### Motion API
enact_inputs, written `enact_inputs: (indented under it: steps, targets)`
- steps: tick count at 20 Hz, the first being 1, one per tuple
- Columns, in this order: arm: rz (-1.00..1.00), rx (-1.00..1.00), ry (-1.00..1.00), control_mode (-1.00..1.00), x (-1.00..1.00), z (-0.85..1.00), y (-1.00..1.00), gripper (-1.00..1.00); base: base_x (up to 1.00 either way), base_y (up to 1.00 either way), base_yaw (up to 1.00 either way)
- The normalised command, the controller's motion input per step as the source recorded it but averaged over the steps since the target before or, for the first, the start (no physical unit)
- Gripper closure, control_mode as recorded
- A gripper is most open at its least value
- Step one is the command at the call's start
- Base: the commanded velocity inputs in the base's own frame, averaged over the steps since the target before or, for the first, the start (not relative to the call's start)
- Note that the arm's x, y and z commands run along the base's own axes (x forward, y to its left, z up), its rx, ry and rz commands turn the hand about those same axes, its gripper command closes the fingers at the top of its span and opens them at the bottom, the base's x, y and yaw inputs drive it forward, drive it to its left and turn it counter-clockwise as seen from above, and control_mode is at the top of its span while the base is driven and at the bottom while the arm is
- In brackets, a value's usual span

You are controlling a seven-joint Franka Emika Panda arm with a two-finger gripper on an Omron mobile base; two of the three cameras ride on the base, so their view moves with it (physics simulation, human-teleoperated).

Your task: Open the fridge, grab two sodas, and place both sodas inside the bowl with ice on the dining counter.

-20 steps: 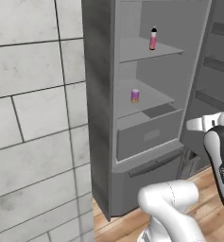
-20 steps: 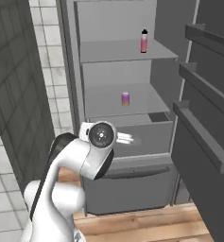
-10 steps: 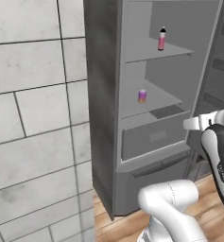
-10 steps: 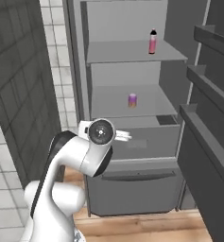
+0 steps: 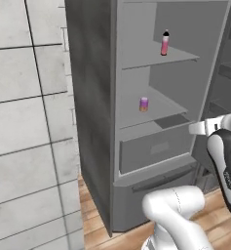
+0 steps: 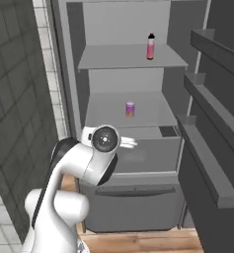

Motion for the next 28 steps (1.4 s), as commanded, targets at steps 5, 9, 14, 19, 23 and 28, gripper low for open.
enact_inputs:
  steps: [5, 9, 14, 19, 23, 28]
  targets:
    - [0.0, 0.0, 0.0, 1.0, 0.0, 0.0, 0.0, -1.0, 0.65, -0.18, 0.08]
    - [0.0, 0.0, 0.0, 1.0, 0.0, 0.0, 0.0, -1.0, 0.6, -0.27, 0.06]
    - [0.0, 0.0, 0.0, 1.0, 0.0, 0.0, 0.0, -1.0, 0.54, -0.34, 0.08]
    - [0.0, 0.0, 0.0, 1.0, 0.0, 0.0, 0.0, -1.0, 0.38, -0.15, 0.04]
    - [0.0, 0.0, 0.0, 1.0, 0.0, 0.0, 0.0, -1.0, 0.44, -0.31, 0.03]
    - [0.0, 0.0, 0.0, 1.0, 0.0, 0.0, 0.0, -1.0, 0.42, -0.45, 0.12]
